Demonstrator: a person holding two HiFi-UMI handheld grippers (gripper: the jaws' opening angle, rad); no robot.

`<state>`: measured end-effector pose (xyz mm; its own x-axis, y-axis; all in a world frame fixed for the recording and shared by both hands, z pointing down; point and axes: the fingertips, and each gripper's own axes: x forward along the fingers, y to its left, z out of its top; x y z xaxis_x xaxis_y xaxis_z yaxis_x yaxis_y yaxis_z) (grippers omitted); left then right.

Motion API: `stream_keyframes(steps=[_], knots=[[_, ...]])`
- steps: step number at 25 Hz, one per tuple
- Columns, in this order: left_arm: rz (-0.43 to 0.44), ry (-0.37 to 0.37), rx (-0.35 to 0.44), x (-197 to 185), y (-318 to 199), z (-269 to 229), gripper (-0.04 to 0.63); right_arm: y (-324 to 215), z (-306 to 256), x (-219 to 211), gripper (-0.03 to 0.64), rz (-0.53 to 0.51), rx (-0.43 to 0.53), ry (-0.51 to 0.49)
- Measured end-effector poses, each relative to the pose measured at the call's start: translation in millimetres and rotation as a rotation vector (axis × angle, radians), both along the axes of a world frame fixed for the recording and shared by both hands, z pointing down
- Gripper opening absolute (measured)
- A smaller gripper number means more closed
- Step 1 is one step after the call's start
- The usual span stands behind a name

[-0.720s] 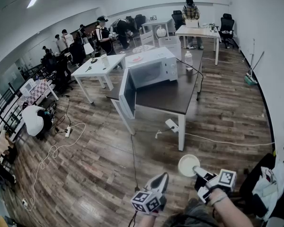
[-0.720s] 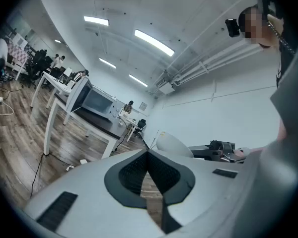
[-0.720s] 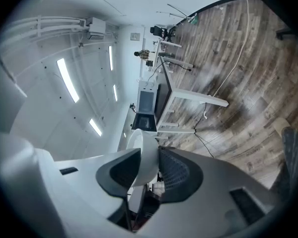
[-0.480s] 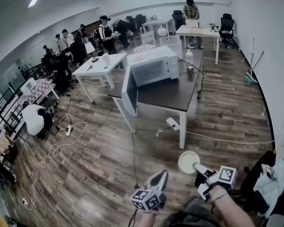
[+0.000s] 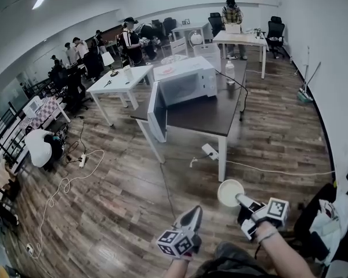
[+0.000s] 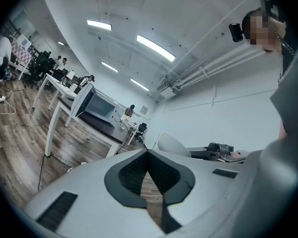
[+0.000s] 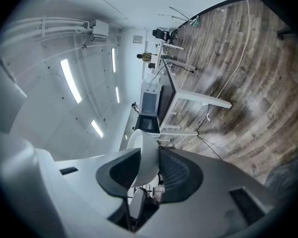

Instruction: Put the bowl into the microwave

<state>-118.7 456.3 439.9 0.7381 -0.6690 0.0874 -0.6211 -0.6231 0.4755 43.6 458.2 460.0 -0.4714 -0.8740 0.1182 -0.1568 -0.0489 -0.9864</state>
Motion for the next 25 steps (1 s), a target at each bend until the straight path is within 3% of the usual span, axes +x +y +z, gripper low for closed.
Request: stream_keyframes(steps=[11, 20, 25], knots=[[0.018, 0.009, -0.014, 27, -27, 7, 0.0, -20, 7, 14, 0.117, 0.01, -0.041, 0.017], [-0.008, 0.008, 0.013, 58, -92, 8, 0.0, -73, 16, 36, 0.114, -0.042, -0.058, 0.207], [-0.012, 0.004, 0.006, 80, -133, 11, 0.0, -113, 14, 40, 0.11, -0.061, -0.036, 0.164]])
